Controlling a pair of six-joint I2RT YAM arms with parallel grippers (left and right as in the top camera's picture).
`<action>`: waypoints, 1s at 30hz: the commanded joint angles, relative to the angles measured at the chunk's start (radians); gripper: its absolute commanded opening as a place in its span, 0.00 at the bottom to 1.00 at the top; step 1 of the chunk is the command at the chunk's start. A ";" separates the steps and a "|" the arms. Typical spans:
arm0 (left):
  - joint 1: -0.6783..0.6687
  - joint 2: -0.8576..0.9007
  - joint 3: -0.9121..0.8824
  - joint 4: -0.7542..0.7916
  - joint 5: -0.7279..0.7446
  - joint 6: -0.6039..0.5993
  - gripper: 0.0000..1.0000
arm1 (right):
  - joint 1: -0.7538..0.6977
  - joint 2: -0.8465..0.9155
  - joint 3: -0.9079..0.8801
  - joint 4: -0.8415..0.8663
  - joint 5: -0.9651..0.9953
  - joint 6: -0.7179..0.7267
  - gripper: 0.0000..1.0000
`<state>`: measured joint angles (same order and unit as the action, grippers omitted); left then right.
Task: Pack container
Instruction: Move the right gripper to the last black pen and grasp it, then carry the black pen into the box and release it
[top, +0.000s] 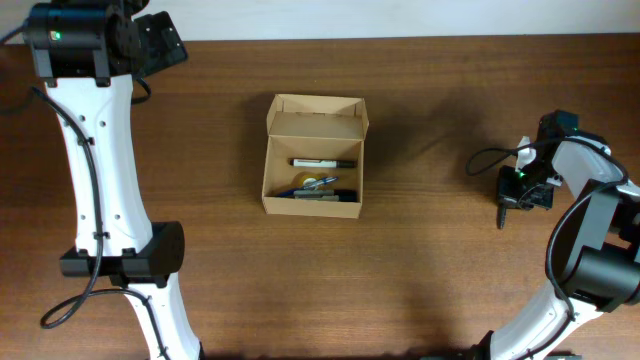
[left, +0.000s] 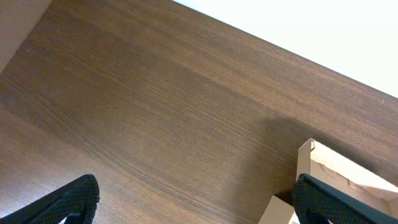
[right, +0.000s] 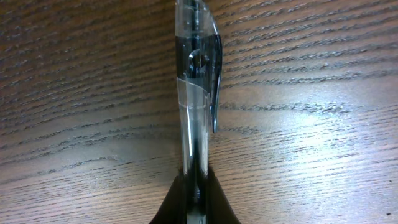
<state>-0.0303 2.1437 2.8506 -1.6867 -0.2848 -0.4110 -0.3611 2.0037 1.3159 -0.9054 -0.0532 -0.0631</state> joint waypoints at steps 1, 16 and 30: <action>0.005 0.005 -0.004 0.000 0.001 0.005 1.00 | 0.002 0.015 -0.010 -0.008 -0.015 0.001 0.04; 0.005 0.005 -0.004 0.000 0.001 0.005 1.00 | 0.202 -0.056 0.687 -0.385 -0.228 -0.199 0.04; 0.005 0.005 -0.004 0.000 0.001 0.005 1.00 | 0.823 -0.003 0.908 -0.520 -0.203 -0.714 0.04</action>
<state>-0.0303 2.1437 2.8506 -1.6867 -0.2848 -0.4110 0.3836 1.9656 2.2227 -1.4200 -0.2607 -0.6312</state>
